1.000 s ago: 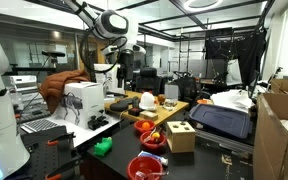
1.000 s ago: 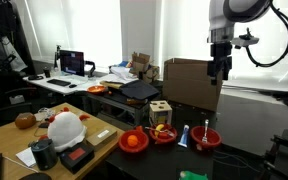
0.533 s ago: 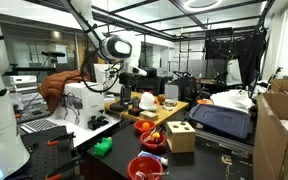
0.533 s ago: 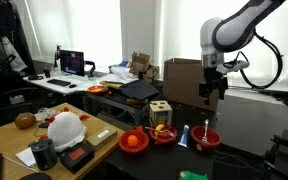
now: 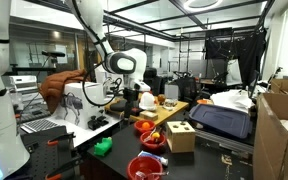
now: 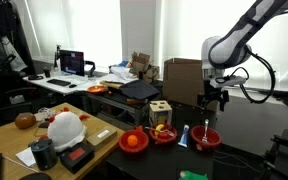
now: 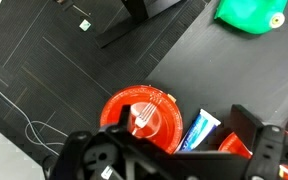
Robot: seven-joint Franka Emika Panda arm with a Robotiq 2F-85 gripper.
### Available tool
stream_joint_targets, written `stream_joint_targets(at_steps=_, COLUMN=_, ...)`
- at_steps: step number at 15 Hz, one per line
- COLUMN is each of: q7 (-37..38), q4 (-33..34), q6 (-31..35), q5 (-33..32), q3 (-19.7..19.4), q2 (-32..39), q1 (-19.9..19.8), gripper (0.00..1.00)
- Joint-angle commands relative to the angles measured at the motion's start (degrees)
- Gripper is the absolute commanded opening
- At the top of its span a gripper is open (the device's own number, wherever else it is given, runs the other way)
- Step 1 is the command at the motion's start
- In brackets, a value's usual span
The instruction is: Remove the spoon from the bowl
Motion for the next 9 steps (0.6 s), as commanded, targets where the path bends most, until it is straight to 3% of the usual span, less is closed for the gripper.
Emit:
stream_joint_targets(at_steps=1, q7=0.50, q4=-0.64, q6=3.26, q5=2.35, q3=-0.84, q2=0.36, q1=0.13, gripper=1.00)
stream_joint_targets(at_steps=9, q7=2.46, q4=-0.09, q6=4.63, q5=-0.43, q3=-4.82, q2=0.61, q1=-0.28, gripper=1.00)
